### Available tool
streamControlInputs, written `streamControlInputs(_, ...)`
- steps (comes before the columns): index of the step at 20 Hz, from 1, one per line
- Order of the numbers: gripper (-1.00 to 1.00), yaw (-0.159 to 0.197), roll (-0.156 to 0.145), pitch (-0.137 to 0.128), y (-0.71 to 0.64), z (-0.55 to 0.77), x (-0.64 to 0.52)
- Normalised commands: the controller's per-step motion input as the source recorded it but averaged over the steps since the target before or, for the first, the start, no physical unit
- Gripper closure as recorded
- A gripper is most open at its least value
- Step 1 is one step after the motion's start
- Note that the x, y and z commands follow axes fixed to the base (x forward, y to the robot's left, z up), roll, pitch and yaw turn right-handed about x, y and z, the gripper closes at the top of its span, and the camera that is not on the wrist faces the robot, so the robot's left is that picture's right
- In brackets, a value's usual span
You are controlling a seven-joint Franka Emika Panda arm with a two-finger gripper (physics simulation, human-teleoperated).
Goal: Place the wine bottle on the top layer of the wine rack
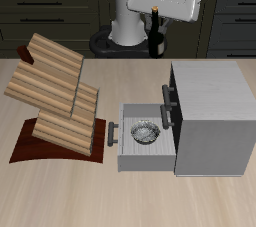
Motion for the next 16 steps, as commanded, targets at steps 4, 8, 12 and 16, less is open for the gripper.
streamControlInputs(4,1.00,-0.056,0.040,0.006,-0.07,0.17,-0.04)
streamControlInputs(8,1.00,-0.038,0.038,-0.012,-0.05,0.21,-0.04)
streamControlInputs(12,1.00,-0.066,-0.018,-0.013,-0.07,0.24,0.06)
streamControlInputs(16,1.00,-0.119,0.021,0.031,-0.03,0.15,0.11)
